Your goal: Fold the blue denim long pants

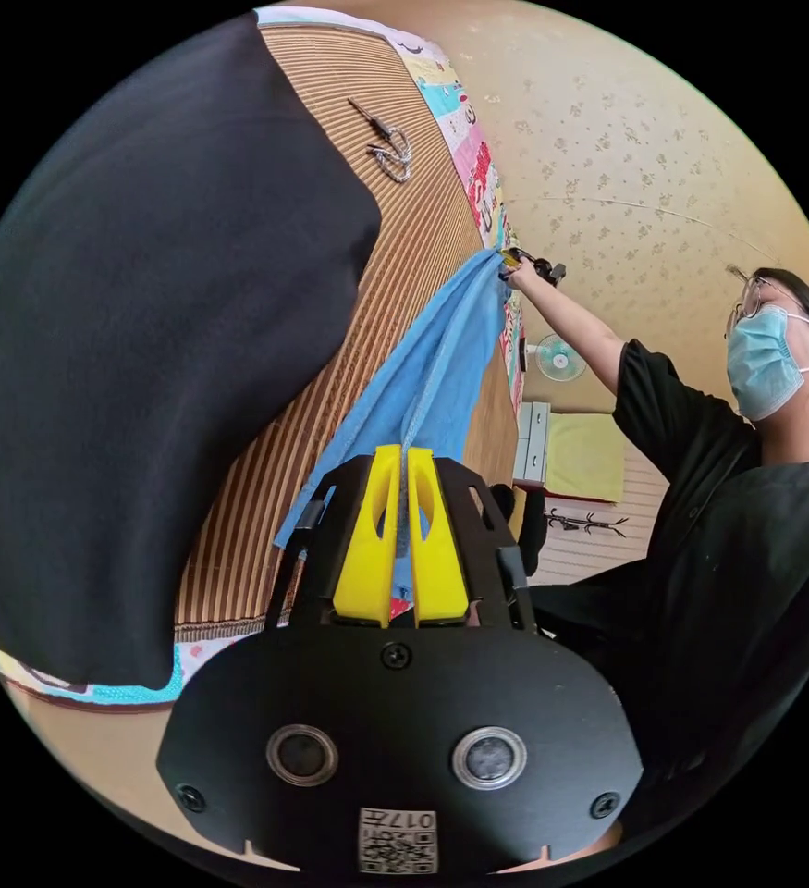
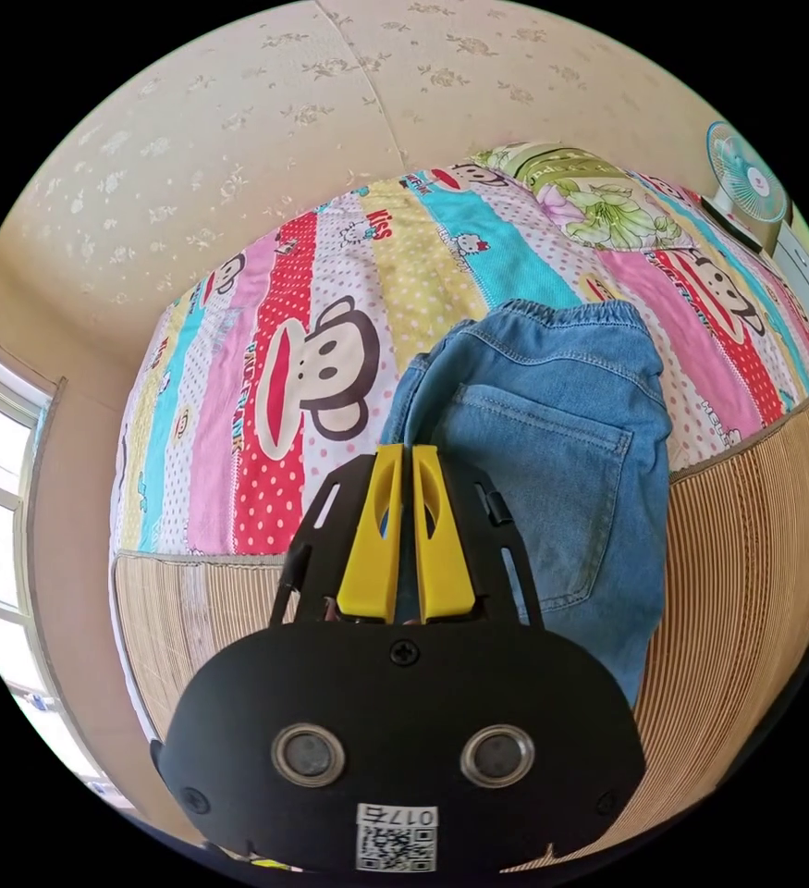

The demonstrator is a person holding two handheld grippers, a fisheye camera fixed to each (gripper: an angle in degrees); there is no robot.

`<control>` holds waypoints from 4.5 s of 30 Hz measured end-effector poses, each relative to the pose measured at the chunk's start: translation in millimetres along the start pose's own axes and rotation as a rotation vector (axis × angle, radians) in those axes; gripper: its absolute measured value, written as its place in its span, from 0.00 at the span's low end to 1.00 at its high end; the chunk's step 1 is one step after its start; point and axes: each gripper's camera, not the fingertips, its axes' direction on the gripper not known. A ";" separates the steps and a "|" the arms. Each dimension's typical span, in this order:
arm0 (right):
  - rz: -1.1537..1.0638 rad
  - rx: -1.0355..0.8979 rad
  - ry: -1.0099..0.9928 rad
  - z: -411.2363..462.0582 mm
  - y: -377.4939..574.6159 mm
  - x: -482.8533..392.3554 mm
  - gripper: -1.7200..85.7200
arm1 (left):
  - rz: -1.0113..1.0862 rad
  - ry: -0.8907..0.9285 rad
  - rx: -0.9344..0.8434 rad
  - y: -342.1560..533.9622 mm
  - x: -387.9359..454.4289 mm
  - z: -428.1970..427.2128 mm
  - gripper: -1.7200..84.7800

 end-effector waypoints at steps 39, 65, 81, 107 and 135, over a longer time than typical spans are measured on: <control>0.090 -0.660 -0.783 -138.2 584.8 135.7 0.18 | 0.365 -0.652 -0.230 -25.9 98.7 15.6 0.11; -0.082 -0.692 -0.328 -262.3 618.0 318.4 0.09 | 0.189 -0.145 -0.572 35.2 56.3 114.7 0.02; -0.058 -0.738 -0.437 -259.8 652.2 291.1 0.06 | 0.176 -0.173 -0.623 9.6 41.6 117.1 0.02; -0.078 -0.591 -0.310 -310.3 596.7 305.1 0.06 | 0.183 -0.282 -0.325 -29.0 22.0 112.0 0.11; -0.190 -0.040 -0.052 -90.3 110.8 49.1 0.06 | 0.435 -0.332 -0.137 -115.8 68.6 262.7 0.10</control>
